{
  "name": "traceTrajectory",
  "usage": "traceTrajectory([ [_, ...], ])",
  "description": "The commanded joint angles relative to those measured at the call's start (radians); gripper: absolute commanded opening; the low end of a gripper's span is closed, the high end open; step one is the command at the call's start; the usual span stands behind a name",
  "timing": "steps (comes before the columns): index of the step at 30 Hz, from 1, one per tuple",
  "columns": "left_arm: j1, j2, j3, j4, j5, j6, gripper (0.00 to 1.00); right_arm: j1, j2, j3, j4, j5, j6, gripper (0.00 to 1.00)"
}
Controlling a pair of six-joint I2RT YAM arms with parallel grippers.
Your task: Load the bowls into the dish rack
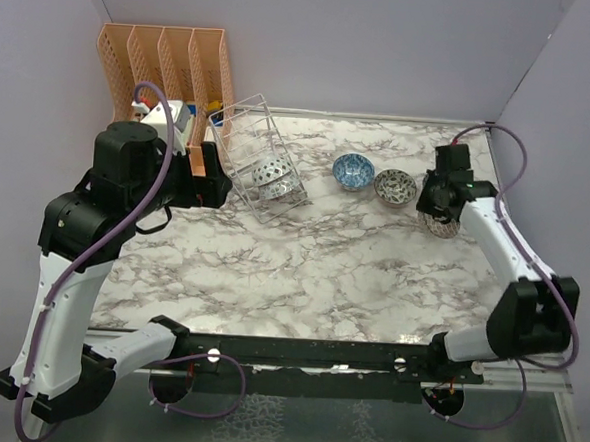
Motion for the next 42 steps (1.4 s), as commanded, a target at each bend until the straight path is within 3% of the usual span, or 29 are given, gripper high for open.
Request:
traceTrajectory([
  [1, -0.006, 0.006, 0.053, -0.016, 0.018, 0.007, 0.99, 0.023, -0.218, 0.029, 0.138, -0.482, 0.183, 0.01],
  [4, -0.006, 0.006, 0.067, -0.020, 0.024, 0.009, 0.99, 0.121, -0.331, -0.082, 0.449, -0.589, 0.410, 0.01],
  [8, -0.006, 0.009, 0.109, -0.049, -0.012, 0.003, 0.99, 0.311, -0.344, -0.185, 0.923, -0.478, 0.646, 0.01],
  [13, -0.006, -0.002, 0.150, -0.074, -0.053, 0.001, 0.99, 0.531, -0.156, -0.110, 1.294, -0.292, 0.622, 0.01],
  [19, -0.006, -0.029, 0.161, -0.082, -0.061, -0.017, 0.99, 0.606, 0.153, 0.047, 1.644, -0.214, 0.649, 0.01],
  [26, -0.006, -0.055, 0.163, -0.090, -0.076, -0.019, 0.99, 0.615, 0.424, 0.160, 1.872, -0.078, 0.781, 0.01],
  [31, -0.006, -0.057, 0.150, -0.095, -0.081, -0.008, 0.99, 0.621, 0.565, 0.246, 1.936, -0.020, 0.866, 0.01],
  [42, -0.006, -0.053, 0.129, -0.084, -0.082, 0.027, 0.99, 0.637, 0.635, 0.287, 1.859, 0.012, 0.968, 0.04],
])
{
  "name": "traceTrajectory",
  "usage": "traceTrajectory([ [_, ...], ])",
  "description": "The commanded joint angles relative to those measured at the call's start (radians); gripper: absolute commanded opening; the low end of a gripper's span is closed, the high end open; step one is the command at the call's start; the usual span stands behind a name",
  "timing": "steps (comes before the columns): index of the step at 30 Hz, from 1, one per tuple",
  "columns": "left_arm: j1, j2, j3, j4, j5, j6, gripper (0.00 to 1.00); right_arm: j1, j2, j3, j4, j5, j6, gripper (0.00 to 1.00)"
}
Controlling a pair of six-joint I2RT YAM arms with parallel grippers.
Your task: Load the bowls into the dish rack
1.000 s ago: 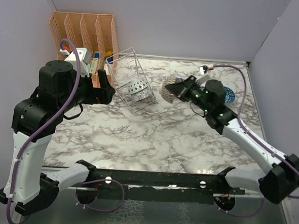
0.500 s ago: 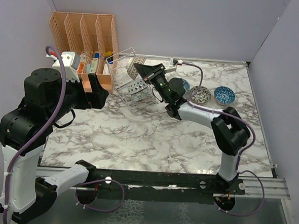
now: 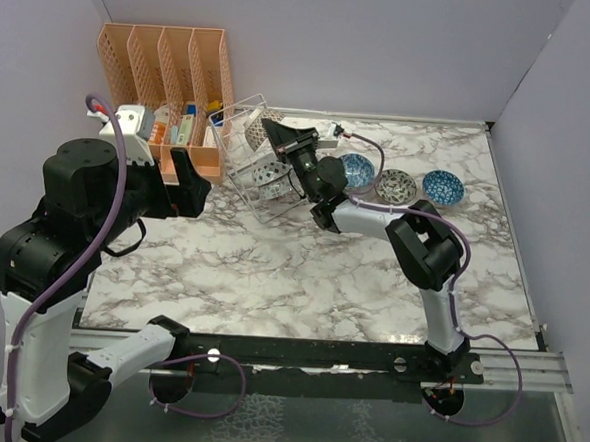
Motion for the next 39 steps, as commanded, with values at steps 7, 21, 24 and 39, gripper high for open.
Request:
traceTrajectory([
  [7, -0.006, -0.002, -0.017, 0.001, -0.011, 0.022, 0.99, 0.035, 0.062, 0.048, 0.058, 0.061, 0.171, 0.04],
  [21, -0.006, -0.015, -0.013, -0.013, -0.008, 0.024, 0.99, 0.046, 0.057, -0.029, 0.020, 0.121, 0.235, 0.06],
  [24, -0.006, -0.014, -0.015, -0.015, -0.005, 0.028, 0.99, 0.044, 0.062, -0.037, 0.026, 0.122, 0.243, 0.06],
  [39, -0.006, -0.014, -0.040, 0.010, 0.003, 0.028, 0.99, 0.000, 0.098, -0.037, 0.026, 0.082, 0.255, 0.17],
])
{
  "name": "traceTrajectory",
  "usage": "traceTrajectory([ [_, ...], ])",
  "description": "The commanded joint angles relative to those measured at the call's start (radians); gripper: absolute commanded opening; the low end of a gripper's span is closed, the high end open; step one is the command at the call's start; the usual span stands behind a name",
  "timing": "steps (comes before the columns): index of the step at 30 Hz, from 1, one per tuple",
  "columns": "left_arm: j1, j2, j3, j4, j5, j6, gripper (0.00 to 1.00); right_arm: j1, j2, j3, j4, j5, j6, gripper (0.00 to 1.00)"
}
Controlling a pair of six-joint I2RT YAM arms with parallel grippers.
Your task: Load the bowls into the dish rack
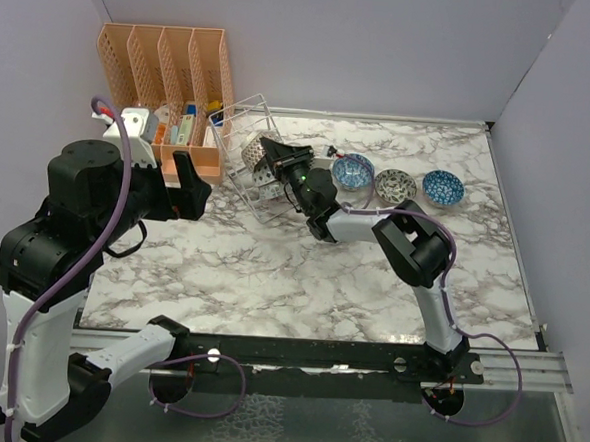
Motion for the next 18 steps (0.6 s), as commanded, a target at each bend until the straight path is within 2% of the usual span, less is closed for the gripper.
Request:
traceTrajectory([
  [1, -0.004, -0.007, -0.022, 0.017, 0.004, 0.011, 0.99, -0.024, 0.024, 0.000, 0.059, -0.006, 0.018, 0.18],
  [8, -0.005, -0.003, -0.038, 0.036, 0.007, 0.007, 0.99, -0.039, 0.049, 0.013, 0.048, -0.058, 0.047, 0.25],
  [13, -0.005, 0.000, -0.052, 0.047, 0.009, 0.004, 0.99, -0.038, 0.036, -0.003, 0.038, -0.064, 0.062, 0.26],
  [16, -0.005, -0.001, -0.059, 0.050, 0.009, 0.005, 0.99, -0.038, 0.022, -0.007, 0.027, -0.088, 0.061, 0.36],
  [18, -0.005, 0.001, -0.062, 0.053, 0.009, 0.008, 0.99, -0.039, 0.013, -0.012, 0.024, -0.101, 0.060, 0.36],
])
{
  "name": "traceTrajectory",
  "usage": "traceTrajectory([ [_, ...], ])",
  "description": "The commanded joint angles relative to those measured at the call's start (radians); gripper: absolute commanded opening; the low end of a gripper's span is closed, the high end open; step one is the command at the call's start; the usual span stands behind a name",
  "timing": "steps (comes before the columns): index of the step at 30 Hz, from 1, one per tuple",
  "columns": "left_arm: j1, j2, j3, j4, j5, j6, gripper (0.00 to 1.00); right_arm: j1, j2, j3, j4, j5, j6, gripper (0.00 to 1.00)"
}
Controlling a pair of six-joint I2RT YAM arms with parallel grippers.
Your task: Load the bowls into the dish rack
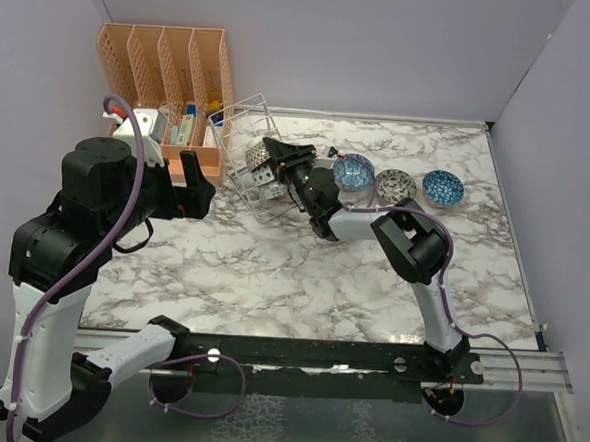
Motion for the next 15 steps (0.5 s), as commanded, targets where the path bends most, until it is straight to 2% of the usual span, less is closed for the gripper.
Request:
traceTrajectory([
  [1, -0.005, -0.001, -0.006, 0.032, 0.008, 0.010, 0.99, -0.004, -0.027, -0.015, 0.013, -0.046, 0.019, 0.37],
  [15, -0.005, -0.009, 0.024, 0.032, -0.018, -0.017, 0.99, -0.004, -0.182, -0.094, -0.237, -0.053, 0.079, 0.44],
])
